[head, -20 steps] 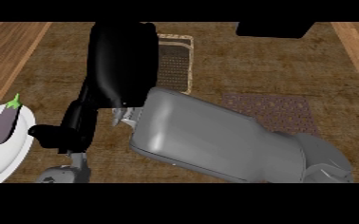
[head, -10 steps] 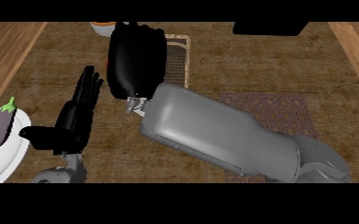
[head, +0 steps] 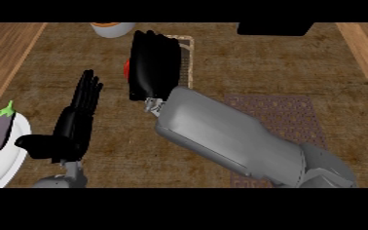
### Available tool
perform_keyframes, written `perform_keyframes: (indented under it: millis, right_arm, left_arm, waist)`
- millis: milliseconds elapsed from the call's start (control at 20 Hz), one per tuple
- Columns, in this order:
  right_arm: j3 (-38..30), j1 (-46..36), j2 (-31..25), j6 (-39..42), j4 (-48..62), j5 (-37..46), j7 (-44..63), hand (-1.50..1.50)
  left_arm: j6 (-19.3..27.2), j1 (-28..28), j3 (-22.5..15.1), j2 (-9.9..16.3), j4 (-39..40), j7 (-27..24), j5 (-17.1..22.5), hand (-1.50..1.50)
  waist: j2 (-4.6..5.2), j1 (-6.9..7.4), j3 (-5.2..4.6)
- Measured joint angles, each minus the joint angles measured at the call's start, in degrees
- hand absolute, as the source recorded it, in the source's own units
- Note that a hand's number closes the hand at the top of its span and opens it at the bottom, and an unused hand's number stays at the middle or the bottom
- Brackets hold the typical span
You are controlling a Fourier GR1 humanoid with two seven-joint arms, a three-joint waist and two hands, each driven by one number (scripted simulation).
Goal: Pick the tomato from the placemat and place it in the basket
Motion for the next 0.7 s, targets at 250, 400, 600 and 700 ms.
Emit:
perform_keyframes:
  millis: [250, 400, 600, 700]
  right_arm:
    - [-0.4, 2.9, 0.1, -2.6, 0.5, 0.4, -1.0, 1.50]
    - [-2.0, 4.2, 0.1, -3.9, 2.1, 1.5, -1.4, 1.50]
    - [-2.9, 6.8, 0.1, -5.3, 1.9, 2.1, -1.6, -1.50]
    - [-3.0, 7.3, 0.2, -5.9, 2.7, 1.6, -2.2, -1.50]
  left_arm:
    - [-0.4, 0.4, 0.7, 0.3, 0.0, -0.1, 0.7, 0.00]
    - [-0.2, 0.6, 0.5, 0.1, -0.3, 0.3, 0.6, 0.00]
    - [-0.4, 0.8, 0.9, 0.3, -0.9, 0.2, 0.9, 0.00]
    - [0.3, 0.6, -0.1, -0.5, -0.6, -0.1, -0.1, 0.00]
  waist:
    - [0.00, -0.31, 0.02]
    - [-0.03, -0.59, 0.03]
    - [-0.08, -0.82, 0.04]
    - [-0.01, -0.73, 0.04]
